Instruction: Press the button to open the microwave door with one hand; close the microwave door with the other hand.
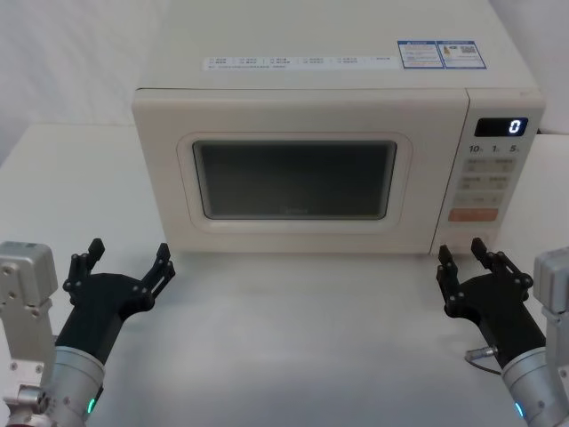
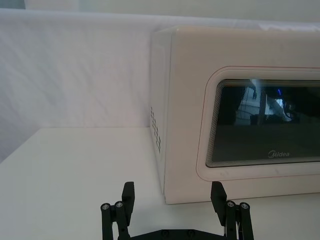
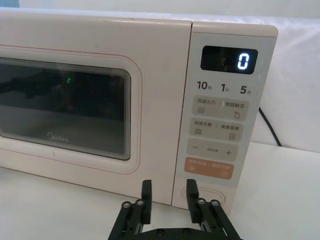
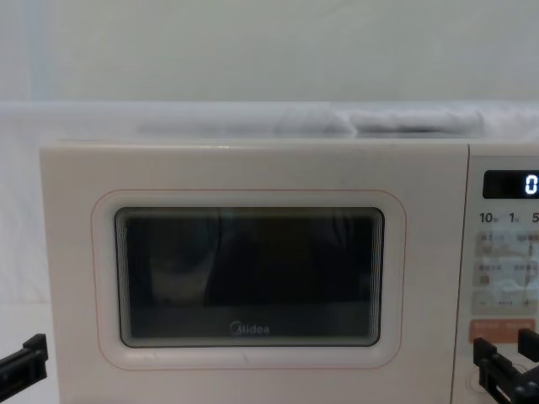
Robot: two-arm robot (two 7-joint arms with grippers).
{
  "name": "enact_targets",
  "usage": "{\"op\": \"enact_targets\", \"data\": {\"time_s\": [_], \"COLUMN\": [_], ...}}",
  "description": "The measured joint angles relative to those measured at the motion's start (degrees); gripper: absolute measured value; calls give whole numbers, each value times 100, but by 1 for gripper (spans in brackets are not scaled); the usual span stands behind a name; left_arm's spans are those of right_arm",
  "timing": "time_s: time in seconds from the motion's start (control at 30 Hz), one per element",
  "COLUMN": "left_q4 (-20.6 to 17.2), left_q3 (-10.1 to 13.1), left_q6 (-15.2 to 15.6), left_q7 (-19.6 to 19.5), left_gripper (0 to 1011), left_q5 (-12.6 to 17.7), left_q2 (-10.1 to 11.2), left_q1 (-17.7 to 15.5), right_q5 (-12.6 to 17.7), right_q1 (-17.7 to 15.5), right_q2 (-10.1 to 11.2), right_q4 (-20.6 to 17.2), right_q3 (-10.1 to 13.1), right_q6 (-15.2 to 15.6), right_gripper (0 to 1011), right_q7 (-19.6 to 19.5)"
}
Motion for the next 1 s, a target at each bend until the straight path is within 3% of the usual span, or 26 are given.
{"op": "enact_targets", "data": {"time_s": [0.53,1.0], "left_q4": [0,0], "left_q3": [0,0], "left_q6": [0,0], "left_q7": [0,0], "left_gripper": [1001,1001], "left_q5": [0,0], "left_q2": [0,0], "left_q1": [0,0], "right_q5": [0,7], "right_q1": [0,-4], "right_q2": [0,-32], "right_q4": [0,2], "right_q3": [0,29], "right_q6": [0,-23], "right_gripper": [0,0], "right_q7": [0,68]}}
